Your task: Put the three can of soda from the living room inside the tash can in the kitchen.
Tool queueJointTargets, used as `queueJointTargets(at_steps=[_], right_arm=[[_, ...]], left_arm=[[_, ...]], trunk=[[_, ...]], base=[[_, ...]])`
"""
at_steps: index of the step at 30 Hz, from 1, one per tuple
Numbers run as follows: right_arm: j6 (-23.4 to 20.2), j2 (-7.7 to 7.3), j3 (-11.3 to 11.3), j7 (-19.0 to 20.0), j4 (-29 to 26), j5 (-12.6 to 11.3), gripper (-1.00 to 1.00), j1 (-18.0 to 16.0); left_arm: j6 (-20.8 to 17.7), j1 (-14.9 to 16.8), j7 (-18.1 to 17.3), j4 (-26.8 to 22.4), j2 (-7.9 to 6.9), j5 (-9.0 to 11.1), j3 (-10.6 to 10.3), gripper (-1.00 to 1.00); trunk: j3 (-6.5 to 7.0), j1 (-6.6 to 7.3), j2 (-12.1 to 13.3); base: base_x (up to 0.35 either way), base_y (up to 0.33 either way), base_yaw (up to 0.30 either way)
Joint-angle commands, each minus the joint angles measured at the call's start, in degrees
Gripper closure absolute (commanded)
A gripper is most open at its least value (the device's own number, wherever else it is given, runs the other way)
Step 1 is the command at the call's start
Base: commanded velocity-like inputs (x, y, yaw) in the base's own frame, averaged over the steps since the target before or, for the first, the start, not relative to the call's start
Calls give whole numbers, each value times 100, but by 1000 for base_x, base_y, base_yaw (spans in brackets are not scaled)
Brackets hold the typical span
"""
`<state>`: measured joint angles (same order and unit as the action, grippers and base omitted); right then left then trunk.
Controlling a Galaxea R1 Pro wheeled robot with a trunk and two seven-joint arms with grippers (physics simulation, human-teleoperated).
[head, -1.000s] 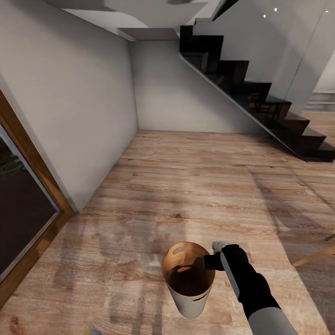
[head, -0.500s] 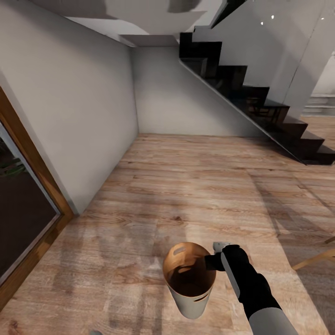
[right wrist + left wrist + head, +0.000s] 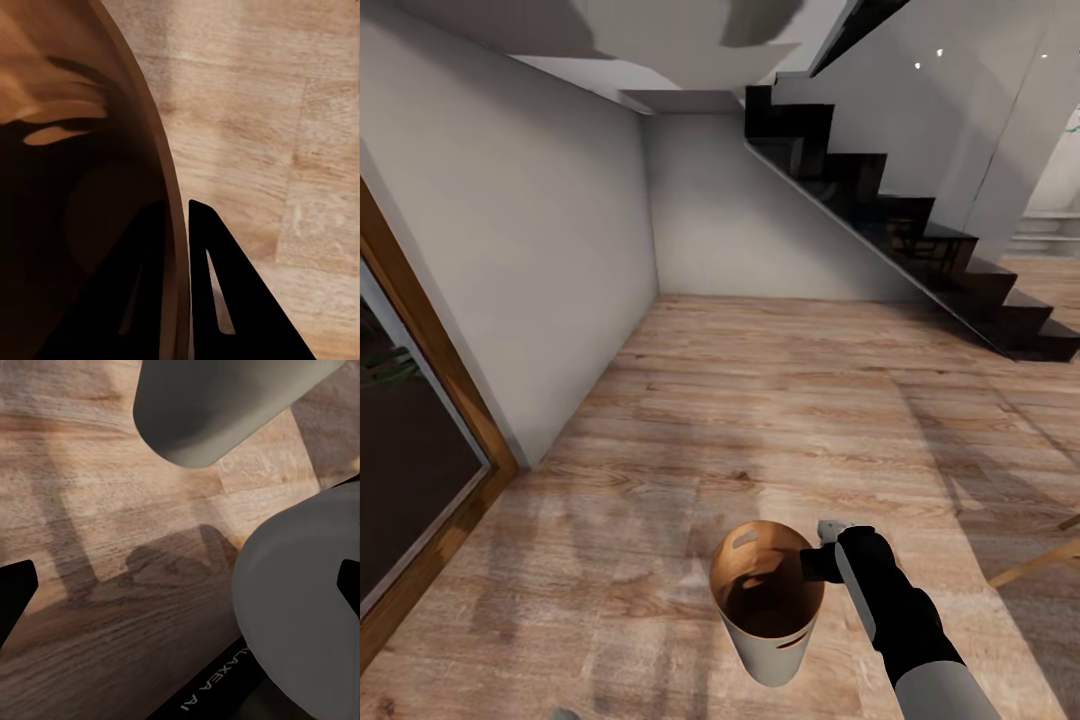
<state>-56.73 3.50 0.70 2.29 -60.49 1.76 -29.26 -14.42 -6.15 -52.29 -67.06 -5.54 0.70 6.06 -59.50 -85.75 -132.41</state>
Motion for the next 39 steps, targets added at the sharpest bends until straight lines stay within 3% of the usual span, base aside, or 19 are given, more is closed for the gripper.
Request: queueJointTargets(at_steps=[1, 30, 39], right_arm=[[3, 1, 0, 27, 1, -115, 100, -1], [4, -6, 0, 26, 2, -115, 100, 31], [4, -8, 0, 20, 7, -109, 100, 34]], left_arm=[[0, 0, 0, 0, 0, 0, 0, -100], [0, 0, 0, 0, 0, 0, -1, -100], [0, 0, 0, 0, 0, 0, -2, -100]], trunk=[[10, 0, 0], [279, 0, 0], [299, 0, 0]], base=[[0, 0, 0], [0, 0, -16], [0, 0, -2]])
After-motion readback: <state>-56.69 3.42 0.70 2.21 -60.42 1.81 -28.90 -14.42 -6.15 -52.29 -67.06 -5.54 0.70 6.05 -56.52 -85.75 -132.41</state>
